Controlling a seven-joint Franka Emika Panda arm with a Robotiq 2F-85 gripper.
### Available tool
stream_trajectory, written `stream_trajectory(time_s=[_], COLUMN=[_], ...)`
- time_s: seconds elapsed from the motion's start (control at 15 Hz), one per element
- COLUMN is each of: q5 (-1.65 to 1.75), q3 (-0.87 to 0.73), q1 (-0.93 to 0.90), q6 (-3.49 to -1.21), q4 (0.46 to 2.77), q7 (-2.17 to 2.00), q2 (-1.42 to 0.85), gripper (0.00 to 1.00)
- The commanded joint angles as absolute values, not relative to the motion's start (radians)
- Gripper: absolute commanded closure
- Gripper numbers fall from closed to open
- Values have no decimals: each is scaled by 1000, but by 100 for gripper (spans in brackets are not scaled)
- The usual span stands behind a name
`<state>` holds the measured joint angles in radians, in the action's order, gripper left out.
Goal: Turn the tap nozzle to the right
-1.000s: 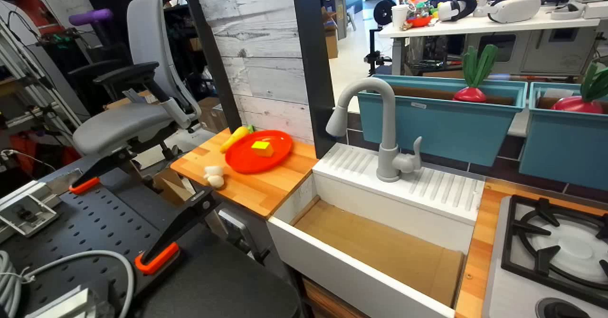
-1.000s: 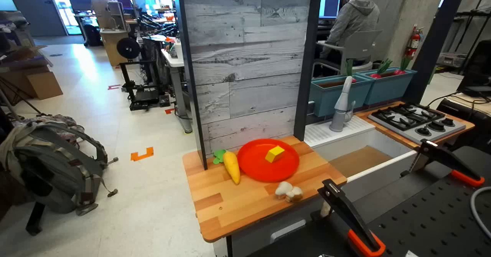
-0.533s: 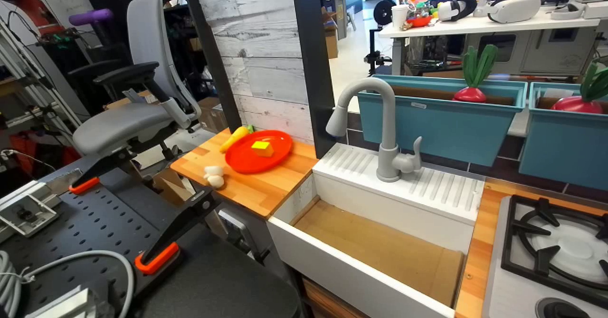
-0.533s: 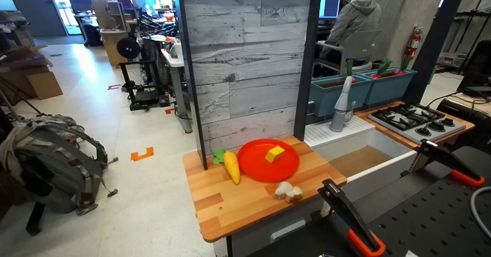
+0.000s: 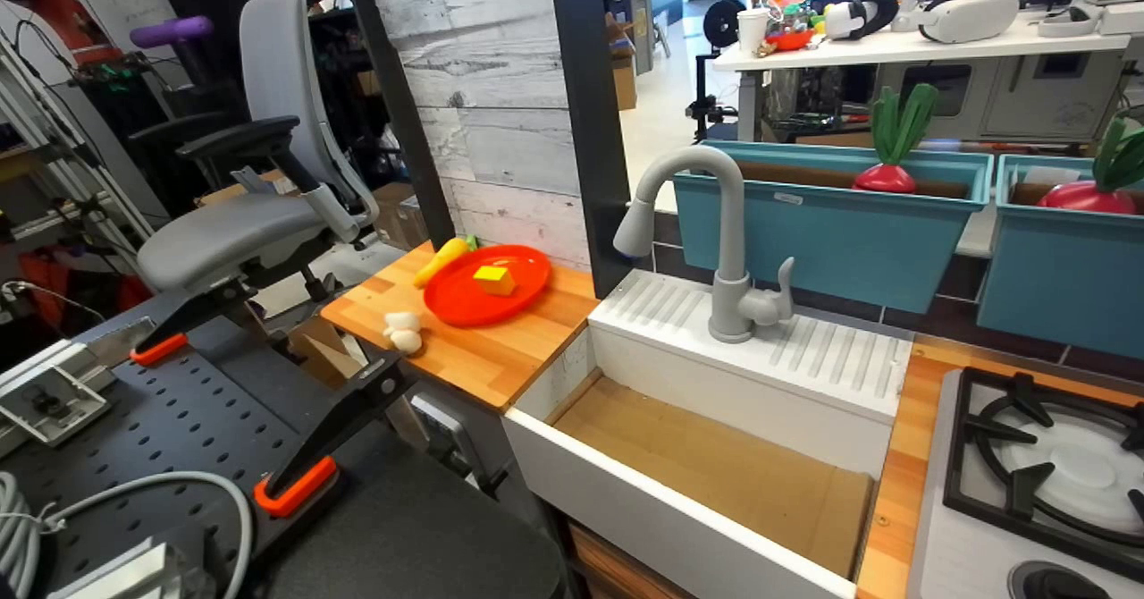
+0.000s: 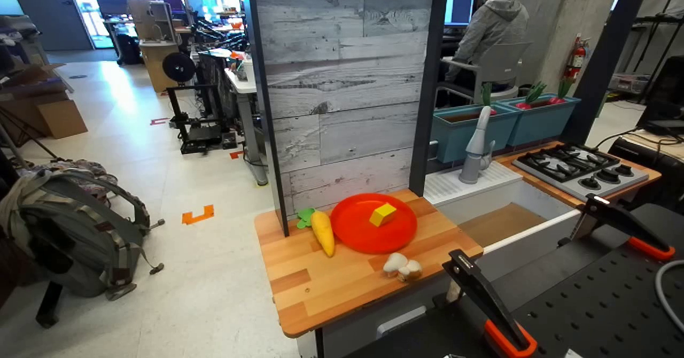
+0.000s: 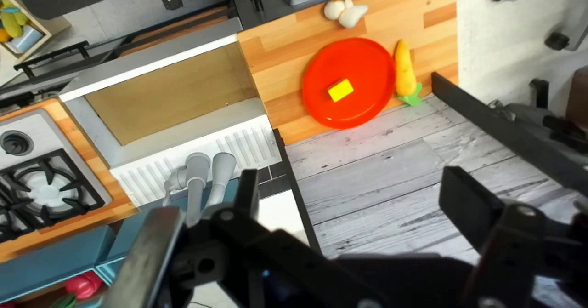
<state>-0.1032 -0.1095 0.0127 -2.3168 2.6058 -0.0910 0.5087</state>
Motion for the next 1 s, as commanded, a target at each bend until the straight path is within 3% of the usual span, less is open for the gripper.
stream_trajectory(time_s=[0.0, 0.33, 0.93], q5=[-176, -311, -451], q3=[-120, -155, -132], q1=[50, 73, 148], q6=[-2429, -2591, -2649], q4=[2504, 2386, 2174], q7=[-142, -158, -150], q2=[293, 37, -308], gripper=[0, 0, 0])
